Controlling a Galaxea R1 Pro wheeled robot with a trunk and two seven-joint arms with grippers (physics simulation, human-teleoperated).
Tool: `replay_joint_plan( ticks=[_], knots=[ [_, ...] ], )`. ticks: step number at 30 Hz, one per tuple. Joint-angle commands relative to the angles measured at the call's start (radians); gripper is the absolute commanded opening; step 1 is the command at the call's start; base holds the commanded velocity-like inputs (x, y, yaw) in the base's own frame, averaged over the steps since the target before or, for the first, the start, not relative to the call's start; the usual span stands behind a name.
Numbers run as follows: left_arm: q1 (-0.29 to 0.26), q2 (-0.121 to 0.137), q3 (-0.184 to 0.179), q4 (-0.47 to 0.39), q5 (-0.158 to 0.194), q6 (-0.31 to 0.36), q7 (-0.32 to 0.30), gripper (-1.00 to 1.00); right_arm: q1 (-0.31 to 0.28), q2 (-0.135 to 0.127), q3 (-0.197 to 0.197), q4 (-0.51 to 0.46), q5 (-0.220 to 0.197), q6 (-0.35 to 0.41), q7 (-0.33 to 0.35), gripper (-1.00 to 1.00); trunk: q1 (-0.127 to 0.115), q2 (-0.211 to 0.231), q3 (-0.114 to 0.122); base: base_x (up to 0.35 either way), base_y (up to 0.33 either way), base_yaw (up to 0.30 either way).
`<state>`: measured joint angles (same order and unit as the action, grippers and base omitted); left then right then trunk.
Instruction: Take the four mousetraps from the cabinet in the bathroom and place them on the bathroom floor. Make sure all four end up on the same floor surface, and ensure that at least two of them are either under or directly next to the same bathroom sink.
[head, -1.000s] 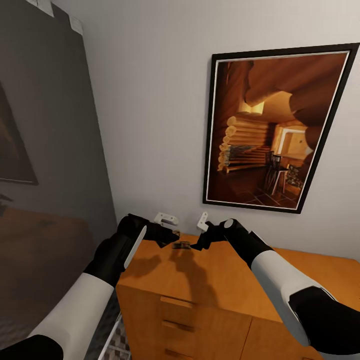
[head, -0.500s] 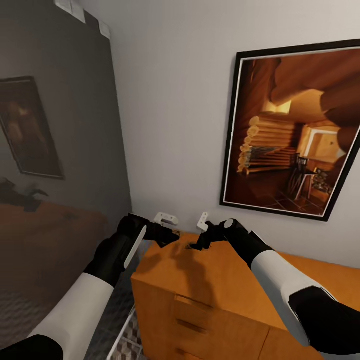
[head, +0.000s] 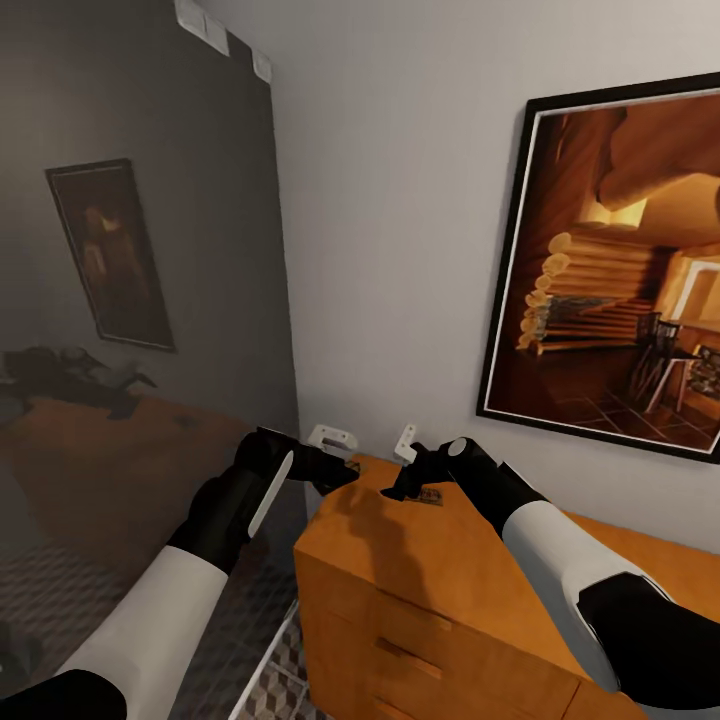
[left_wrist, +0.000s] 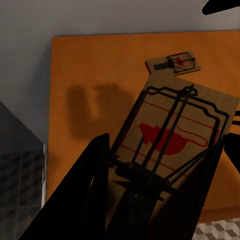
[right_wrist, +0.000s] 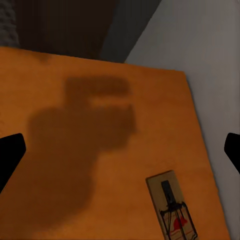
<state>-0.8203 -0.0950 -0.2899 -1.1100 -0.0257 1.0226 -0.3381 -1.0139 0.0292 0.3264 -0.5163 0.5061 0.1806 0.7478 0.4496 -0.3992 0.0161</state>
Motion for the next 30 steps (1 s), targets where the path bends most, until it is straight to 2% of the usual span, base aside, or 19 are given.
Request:
replay_joint_plan(
  ticks=[1, 6, 16, 30],
  knots=[
    [0.000, 0.000, 0.000, -0.001, -0.004, 0.004, -0.004, -1.00, 0.000, 0.000, 0.000, -0.002, 0.005, 0.005, 0.004, 1.00, 0.000, -0.001, -0.001, 0.000, 0.000, 0.033],
    [0.000, -0.003, 0.000, 0.001, -0.003, 0.004, -0.003, -1.00, 0.000, 0.000, 0.000, -0.002, 0.005, 0.005, 0.004, 1.00, 0.000, -0.001, -0.001, 0.000, -0.095, 0.012],
    [0.000, -0.006, 0.000, 0.001, -0.003, 0.004, -0.003, -1.00, 0.000, 0.000, 0.000, -0.002, 0.005, 0.005, 0.004, 1.00, 0.000, -0.001, -0.001, 0.000, -0.258, 0.001],
    [0.000, -0.005, 0.000, 0.001, -0.003, 0.004, -0.004, -1.00, 0.000, 0.000, -0.001, -0.002, 0.006, 0.005, 0.004, 1.00, 0.000, -0.001, -0.001, 0.000, -0.022, 0.000]
  ],
)
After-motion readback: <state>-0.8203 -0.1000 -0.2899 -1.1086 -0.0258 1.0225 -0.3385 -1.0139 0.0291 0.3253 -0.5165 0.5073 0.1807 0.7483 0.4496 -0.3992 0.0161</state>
